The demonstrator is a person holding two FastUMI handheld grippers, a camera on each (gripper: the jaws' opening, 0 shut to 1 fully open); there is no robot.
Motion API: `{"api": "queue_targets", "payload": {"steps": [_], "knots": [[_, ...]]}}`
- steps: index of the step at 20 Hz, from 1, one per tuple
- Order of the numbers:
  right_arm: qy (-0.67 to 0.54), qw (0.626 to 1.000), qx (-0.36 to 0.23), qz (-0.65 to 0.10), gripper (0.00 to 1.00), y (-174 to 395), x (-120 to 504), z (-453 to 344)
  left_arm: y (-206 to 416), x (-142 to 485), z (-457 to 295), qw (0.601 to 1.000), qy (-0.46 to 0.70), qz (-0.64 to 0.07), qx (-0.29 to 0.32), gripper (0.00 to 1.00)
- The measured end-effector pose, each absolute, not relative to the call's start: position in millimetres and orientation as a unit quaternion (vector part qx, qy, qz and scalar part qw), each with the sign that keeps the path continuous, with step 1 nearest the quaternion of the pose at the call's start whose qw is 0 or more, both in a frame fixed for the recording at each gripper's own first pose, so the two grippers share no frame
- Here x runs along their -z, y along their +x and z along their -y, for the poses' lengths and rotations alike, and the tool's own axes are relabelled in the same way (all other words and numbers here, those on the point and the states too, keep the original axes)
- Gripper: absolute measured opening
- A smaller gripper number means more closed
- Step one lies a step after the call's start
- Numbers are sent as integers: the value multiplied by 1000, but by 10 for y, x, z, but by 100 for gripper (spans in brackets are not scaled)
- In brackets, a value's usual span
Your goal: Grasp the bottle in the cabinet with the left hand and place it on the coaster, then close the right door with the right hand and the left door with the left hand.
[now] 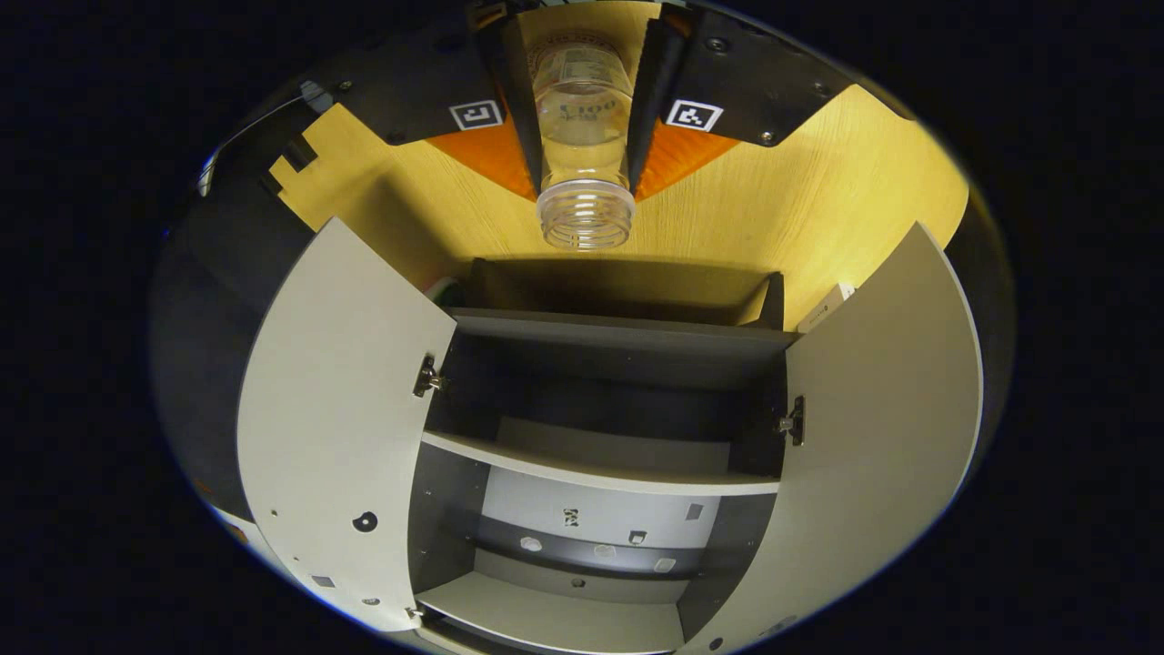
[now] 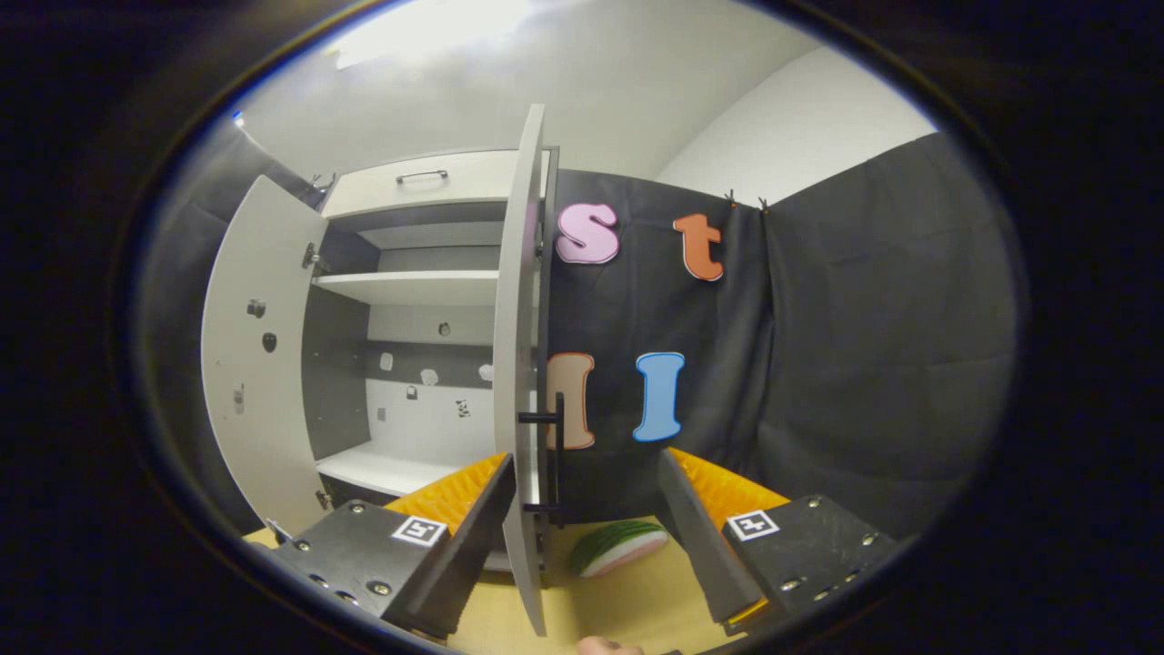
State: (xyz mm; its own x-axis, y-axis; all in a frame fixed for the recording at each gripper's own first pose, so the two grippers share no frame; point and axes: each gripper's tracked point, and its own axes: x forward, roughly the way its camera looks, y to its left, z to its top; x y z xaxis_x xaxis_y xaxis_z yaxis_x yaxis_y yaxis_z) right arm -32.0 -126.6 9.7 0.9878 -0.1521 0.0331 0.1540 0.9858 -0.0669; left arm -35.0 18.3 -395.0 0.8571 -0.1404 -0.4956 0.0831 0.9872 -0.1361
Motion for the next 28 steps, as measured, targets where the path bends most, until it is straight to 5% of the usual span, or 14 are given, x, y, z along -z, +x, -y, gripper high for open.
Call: {"api": "queue_targets", "payload": {"steps": [13, 28], "knots": [[-21, 998, 64, 3, 96, -221, 35, 1204, -670, 3944, -95, 952, -51, -295, 62, 71], [-7, 998, 65, 4, 96, -56, 93, 1270, -593, 2892, 21, 974, -38, -214, 68, 75]]}}
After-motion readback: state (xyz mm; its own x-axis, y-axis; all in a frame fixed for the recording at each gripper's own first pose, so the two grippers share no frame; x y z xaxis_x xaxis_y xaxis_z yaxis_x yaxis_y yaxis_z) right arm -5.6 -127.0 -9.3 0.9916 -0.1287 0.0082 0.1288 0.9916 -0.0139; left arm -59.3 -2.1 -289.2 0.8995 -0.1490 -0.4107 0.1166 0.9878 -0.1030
